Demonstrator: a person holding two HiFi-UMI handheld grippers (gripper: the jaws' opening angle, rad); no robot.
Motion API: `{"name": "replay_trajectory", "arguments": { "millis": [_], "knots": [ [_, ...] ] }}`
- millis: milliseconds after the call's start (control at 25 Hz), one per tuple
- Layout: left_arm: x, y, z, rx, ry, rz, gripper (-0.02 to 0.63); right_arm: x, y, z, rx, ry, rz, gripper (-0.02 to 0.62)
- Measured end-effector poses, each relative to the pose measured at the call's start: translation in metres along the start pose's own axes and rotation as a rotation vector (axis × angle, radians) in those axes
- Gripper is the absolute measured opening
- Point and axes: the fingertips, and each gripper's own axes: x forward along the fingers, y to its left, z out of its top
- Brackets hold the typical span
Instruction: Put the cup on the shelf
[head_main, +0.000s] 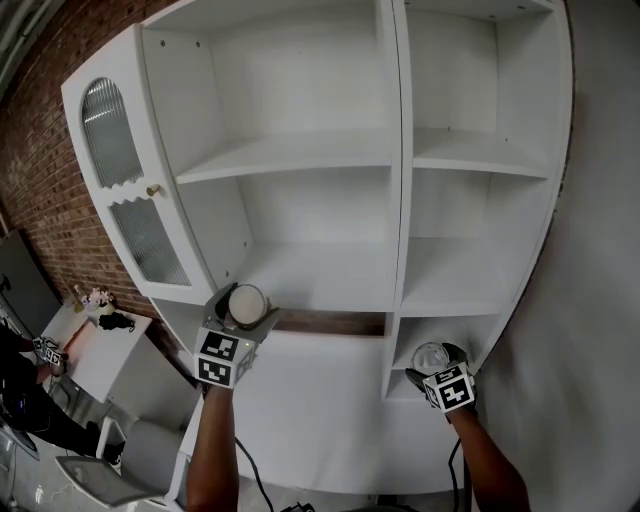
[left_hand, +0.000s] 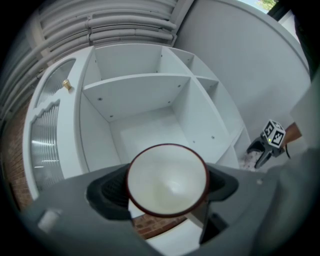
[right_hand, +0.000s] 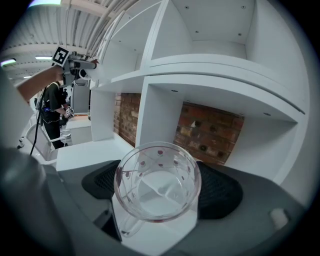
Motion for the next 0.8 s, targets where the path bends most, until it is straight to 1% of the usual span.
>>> {"name": "replay_trajectory", "arguments": {
  "millis": [240, 800],
  "knots": [
    [0.010, 0.009, 0.004, -0.023, -0.005, 0.004, 0.403, 0.014, -0.010, 0.003, 0.009, 0.000, 0.001, 0.477],
    [0.041, 0.017, -0.003, -0.096, 0.032, -0.021, 0.405, 0.045, -0.025, -0.003, 0.034, 0.031, 0.028, 0.478]
  ]
}}
